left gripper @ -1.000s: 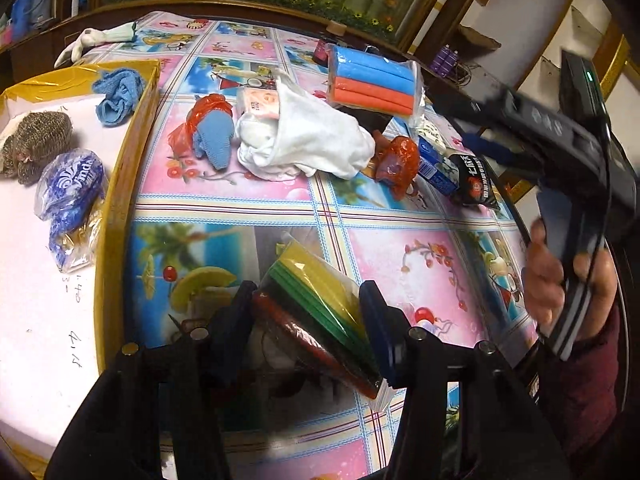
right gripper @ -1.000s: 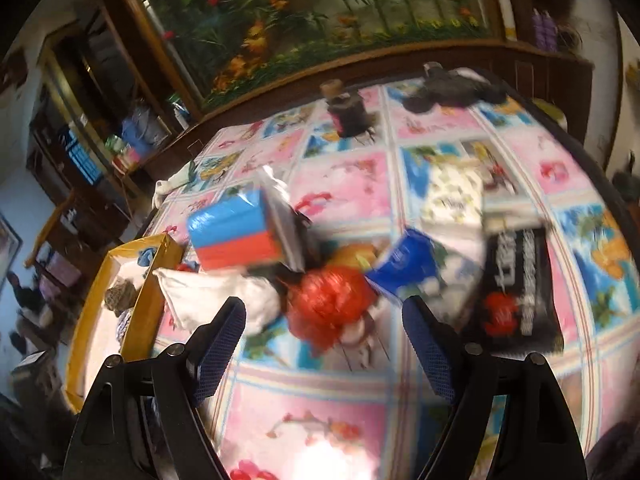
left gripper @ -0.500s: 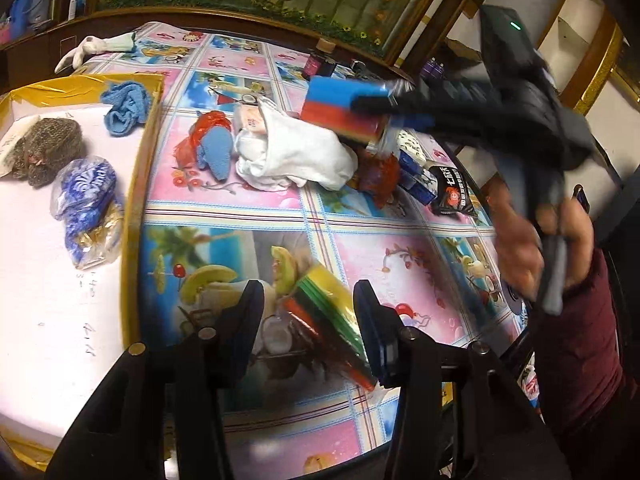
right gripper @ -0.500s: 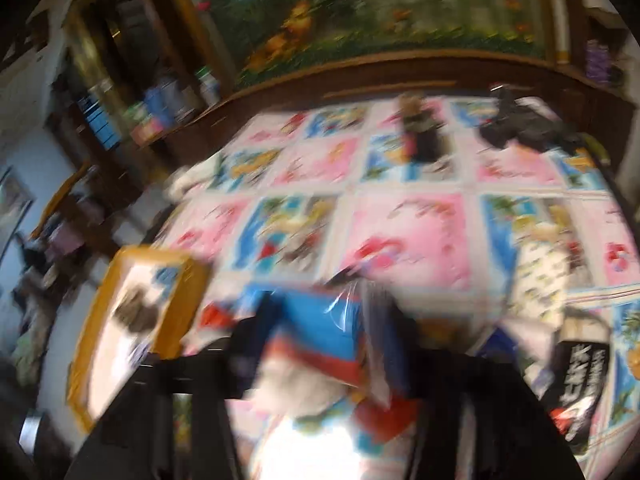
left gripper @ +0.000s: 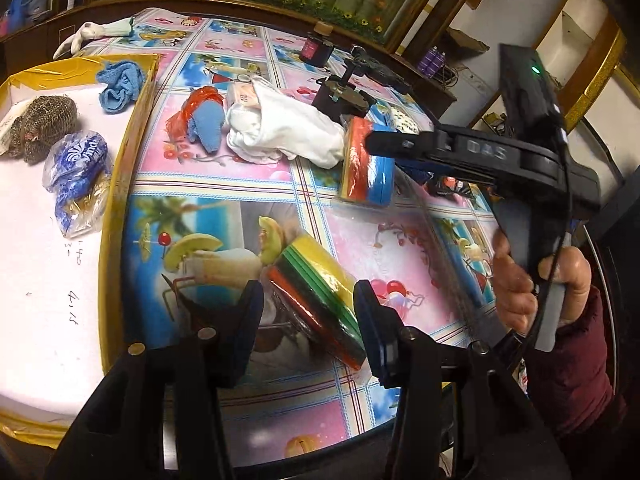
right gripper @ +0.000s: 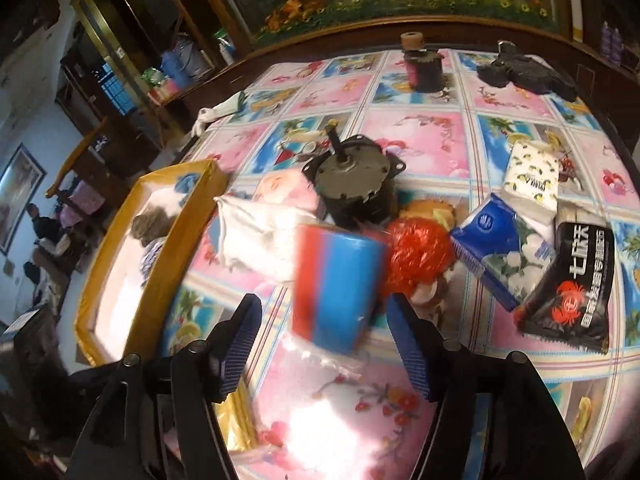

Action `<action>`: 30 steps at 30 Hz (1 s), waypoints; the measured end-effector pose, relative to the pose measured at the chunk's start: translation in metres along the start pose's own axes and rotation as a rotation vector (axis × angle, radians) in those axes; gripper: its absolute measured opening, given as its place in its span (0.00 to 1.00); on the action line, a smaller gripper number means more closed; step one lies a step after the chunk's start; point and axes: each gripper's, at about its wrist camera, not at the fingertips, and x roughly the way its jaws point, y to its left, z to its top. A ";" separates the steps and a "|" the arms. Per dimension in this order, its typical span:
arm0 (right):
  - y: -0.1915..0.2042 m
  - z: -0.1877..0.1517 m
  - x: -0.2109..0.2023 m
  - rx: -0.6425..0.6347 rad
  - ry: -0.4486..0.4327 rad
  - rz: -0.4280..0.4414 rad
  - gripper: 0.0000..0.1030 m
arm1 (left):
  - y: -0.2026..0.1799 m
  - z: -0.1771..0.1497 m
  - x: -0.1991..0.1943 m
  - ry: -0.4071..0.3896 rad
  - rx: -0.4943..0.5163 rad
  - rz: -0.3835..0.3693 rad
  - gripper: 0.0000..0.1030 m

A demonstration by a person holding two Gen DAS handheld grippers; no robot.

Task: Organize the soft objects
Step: 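Lift the sponge pack with the left tool while the right tool grasps the blue-and-red clay pack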

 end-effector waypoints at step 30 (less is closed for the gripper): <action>0.018 -0.039 0.020 0.040 -0.004 -0.082 0.39 | -0.021 0.000 0.000 -0.078 0.100 0.088 0.40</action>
